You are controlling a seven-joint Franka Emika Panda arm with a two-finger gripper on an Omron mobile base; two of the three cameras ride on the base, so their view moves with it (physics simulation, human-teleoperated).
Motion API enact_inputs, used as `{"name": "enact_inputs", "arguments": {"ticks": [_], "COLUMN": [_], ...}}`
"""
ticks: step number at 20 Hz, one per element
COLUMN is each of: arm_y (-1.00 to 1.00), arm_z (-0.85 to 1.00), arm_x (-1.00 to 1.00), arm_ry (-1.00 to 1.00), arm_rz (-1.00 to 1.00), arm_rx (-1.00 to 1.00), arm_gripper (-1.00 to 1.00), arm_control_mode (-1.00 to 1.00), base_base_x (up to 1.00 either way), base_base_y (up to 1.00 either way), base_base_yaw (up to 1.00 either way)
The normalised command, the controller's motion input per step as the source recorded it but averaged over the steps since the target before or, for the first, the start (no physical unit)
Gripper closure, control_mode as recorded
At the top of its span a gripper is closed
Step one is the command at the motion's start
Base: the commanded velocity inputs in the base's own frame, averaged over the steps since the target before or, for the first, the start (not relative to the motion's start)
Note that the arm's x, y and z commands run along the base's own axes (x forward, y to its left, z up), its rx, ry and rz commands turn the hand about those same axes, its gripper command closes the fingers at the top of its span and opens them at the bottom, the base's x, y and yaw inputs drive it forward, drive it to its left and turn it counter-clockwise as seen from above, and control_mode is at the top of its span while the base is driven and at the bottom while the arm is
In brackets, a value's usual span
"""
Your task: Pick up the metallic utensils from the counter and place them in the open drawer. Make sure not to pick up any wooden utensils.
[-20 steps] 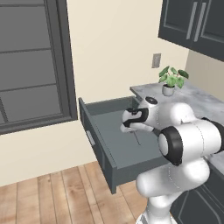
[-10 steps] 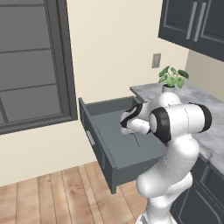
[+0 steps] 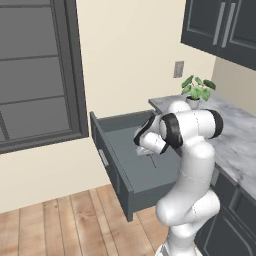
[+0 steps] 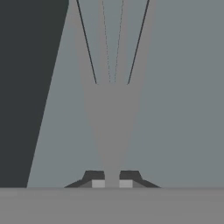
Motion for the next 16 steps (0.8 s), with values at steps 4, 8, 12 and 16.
{"name": "enact_inputs", "arguments": {"ticks": [4,8,12,16], "arm_y": [0.0,0.0,0.0,0.0], "arm_z": [-0.72,-0.49,-0.58,-0.6], "arm_x": [0.26,0.36,0.36,0.27], "arm_ry": [0.01,0.0,0.03,0.05], "arm_rz": [0.0,0.0,0.0,0.0], "arm_rx": [0.0,0.0,0.0,0.0], "arm_gripper": [1.0,1.0,1.0,1.0], "arm_control_mode": [-1.0,-1.0,-1.0,-1.0], "base_base_x": [0.0,0.0,0.0,0.0], "base_base_y": [0.0,0.0,0.0,0.0], "base_base_yaw": [0.0,0.0,0.0,0.0]}}
